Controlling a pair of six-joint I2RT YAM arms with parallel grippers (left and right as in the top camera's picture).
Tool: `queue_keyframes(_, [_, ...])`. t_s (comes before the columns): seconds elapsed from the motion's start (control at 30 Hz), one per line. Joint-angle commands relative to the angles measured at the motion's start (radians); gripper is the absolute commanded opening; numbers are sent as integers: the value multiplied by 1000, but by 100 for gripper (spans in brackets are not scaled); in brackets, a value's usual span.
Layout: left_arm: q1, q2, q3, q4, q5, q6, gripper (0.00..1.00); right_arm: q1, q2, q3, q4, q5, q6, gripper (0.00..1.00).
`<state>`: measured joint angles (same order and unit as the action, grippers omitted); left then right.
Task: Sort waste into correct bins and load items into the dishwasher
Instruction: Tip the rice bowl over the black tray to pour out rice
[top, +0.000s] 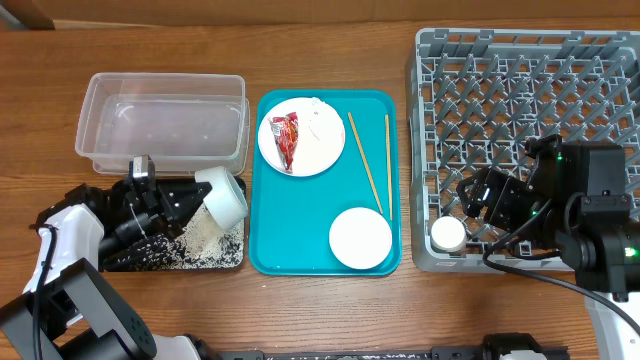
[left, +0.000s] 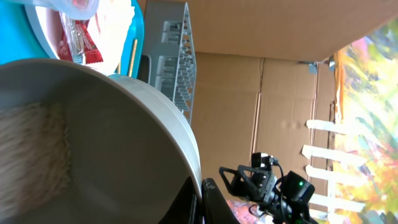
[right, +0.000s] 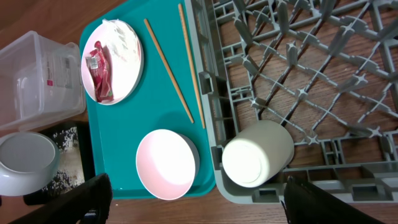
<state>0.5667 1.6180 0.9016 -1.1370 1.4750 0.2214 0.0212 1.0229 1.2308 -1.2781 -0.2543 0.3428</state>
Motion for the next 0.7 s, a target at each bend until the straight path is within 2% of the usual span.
queue_keyframes(0.0, [5,11,-5,68,-10,5,4,-2,-11,26,2,10,-2,91])
queue_keyframes(0.03, [5,14,-5,64,-32,-47,4,-2,-11,26,3,10,-2,91])
queue_keyframes(0.07, [3,14,-5,14,-5,-40,4,-2,-11,26,2,10,-2,91])
queue_keyframes(0.13, [1,13,-5,-39,93,105,4,-2,-11,26,-2,10,-2,91])
queue_keyframes(0.17, [5,14,-5,2,73,130,4,-2,-11,26,-3,10,-2,91])
queue_keyframes(0.23, [11,24,-5,49,6,-37,4,-2,-11,26,-2,10,-2,91])
queue_keyframes(0.27, [11,24,-5,15,21,-33,4,-2,-11,26,-2,10,-2,91])
queue_keyframes(0.33, [5,23,-5,-15,76,48,4,-2,-11,26,-3,10,-2,91])
queue_keyframes(0.47, [0,23,-5,-47,57,82,4,-2,-11,26,-2,10,-2,91])
queue_keyframes(0.5, [3,23,-5,-13,23,77,4,-2,-11,26,-2,10,-2,92])
queue_keyframes(0.57, [5,23,-5,3,-55,-61,4,-2,-11,26,-2,10,-2,94])
queue_keyframes(0.67, [-15,13,0,-70,-60,21,4,-2,-11,26,-2,10,-2,95])
